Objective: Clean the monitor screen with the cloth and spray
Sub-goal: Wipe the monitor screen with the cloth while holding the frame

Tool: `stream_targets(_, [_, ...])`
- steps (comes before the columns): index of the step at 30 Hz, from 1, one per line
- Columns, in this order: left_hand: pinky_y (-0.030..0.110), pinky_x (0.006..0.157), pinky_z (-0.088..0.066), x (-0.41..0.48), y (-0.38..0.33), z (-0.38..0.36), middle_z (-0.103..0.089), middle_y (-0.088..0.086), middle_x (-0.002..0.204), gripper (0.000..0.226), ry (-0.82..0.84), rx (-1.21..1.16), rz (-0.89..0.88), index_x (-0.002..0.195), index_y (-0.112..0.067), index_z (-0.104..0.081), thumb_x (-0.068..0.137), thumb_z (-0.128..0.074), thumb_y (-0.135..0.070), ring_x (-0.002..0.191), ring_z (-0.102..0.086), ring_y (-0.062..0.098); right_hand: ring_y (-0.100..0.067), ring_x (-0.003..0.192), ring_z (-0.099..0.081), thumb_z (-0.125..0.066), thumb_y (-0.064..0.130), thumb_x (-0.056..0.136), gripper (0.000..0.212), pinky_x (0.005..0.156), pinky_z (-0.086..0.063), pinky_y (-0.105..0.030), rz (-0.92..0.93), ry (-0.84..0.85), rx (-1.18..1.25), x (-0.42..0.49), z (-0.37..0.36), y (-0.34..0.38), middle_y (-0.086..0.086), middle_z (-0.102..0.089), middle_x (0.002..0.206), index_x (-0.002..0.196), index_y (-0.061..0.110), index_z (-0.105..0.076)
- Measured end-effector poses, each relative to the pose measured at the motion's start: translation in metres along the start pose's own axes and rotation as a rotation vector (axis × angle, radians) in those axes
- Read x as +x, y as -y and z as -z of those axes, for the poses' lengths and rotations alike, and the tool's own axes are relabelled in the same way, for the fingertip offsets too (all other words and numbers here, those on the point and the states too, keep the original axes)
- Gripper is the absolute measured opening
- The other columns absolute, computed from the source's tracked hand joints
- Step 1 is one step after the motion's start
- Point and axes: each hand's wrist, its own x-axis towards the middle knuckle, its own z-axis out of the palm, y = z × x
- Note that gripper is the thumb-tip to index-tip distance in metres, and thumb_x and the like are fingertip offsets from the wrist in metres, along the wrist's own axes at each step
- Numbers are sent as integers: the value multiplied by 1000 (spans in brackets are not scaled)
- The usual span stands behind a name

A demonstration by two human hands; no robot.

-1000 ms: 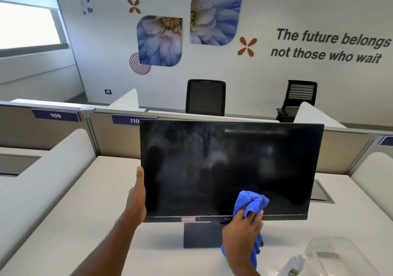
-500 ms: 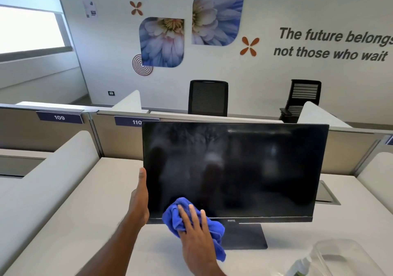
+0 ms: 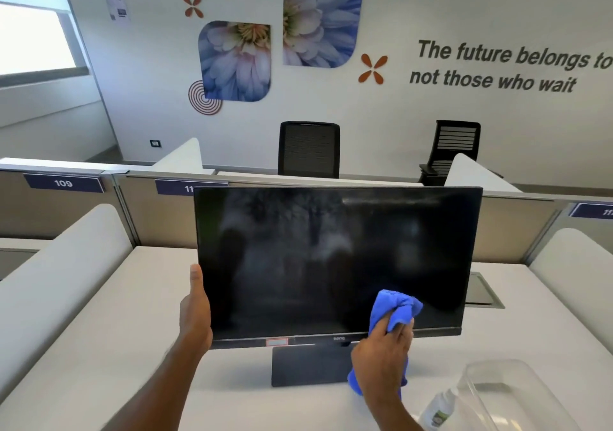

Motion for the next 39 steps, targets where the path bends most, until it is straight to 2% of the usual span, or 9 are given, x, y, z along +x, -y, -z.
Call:
stream_targets(4, [49, 109, -38, -2, 7, -3, -52, 10, 141, 86, -87, 55, -19, 139, -15, -48, 87, -21, -79, 126, -49, 35, -59, 132, -26, -65, 9, 64, 85, 111, -25, -56, 214, 100, -151, -21, -11, 19, -40, -25, 146, 139, -13, -34])
stream_targets(10, [61, 111, -24, -30, 42, -29, -30, 25, 152, 83, -383, 289, 36, 149, -6, -27, 94, -25, -68, 139, -27, 44, -44, 126, -36, -75, -2, 45, 103, 94, -49, -53, 352, -12, 30, -23, -2, 14, -23, -30, 146, 139, 3, -34])
stream_targets(14, [58, 115, -17, -73, 73, -67, -8, 31, 159, 97, -286, 549, -162, 151, 5, -13, 90, -46, -63, 147, -12, 44, -45, 130, -32, -71, -4, 50, 105, 107, -35, -50, 342, -105, 26, -11, 2, 2, -22, -28, 148, 144, 2, -26])
stream_targets(19, [59, 115, -18, -89, 97, -89, -6, 33, 157, 104, -110, 1010, -637, 152, 0, -15, 82, -57, -66, 147, -10, 46, -52, 128, -38, -68, -2, 54, 91, 106, -38, -53, 131, -46, 7, 8, 6, -15, -36, -36, 141, 138, -10, -35])
stream_targets(24, [61, 111, -24, -86, 109, -85, -8, 30, 159, 108, -45, 1225, -808, 153, -6, -15, 77, -64, -65, 146, -15, 46, -55, 128, -34, -61, 2, 63, 84, 113, -26, -49, 8, 38, -12, 13, 7, -16, -41, -35, 139, 139, -16, -32])
stream_targets(28, [58, 112, -22, -91, 118, -93, -19, 27, 158, 99, 141, 1378, -1024, 150, -9, -31, 71, -66, -58, 144, -24, 41, -59, 135, -21, -58, 15, 79, 82, 112, -24, -59, 282, 33, -47, -13, -7, 2, -42, -21, 147, 144, -16, -17])
stream_targets(31, [57, 110, -16, -94, 119, -104, -16, 23, 158, 92, 174, 1393, -1099, 148, -11, -32, 68, -66, -42, 143, -29, 42, -49, 131, -40, -48, 25, 97, 68, 104, -41, -55, 539, -11, -48, -27, -20, 2, -28, -34, 148, 149, -2, -14])
stream_targets(34, [59, 110, -20, -94, 119, -106, -18, 26, 157, 97, 169, 1410, -1085, 148, -12, -34, 65, -74, -43, 143, -24, 42, -45, 121, -54, -82, 21, 68, 88, 98, -47, -52, 403, 47, -11, -17, -10, -11, -22, -49, 140, 140, 6, -35])
stream_targets(39, [69, 100, -34, -93, 117, -101, -19, 22, 160, 108, 188, 1454, -1056, 151, -15, -30, 60, -79, -46, 145, -21, 39, -58, 116, -48, -66, -4, 56, 68, 92, -50, -58, 58, 3, -4, 19, 11, -38, -40, -51, 126, 121, -15, -52])
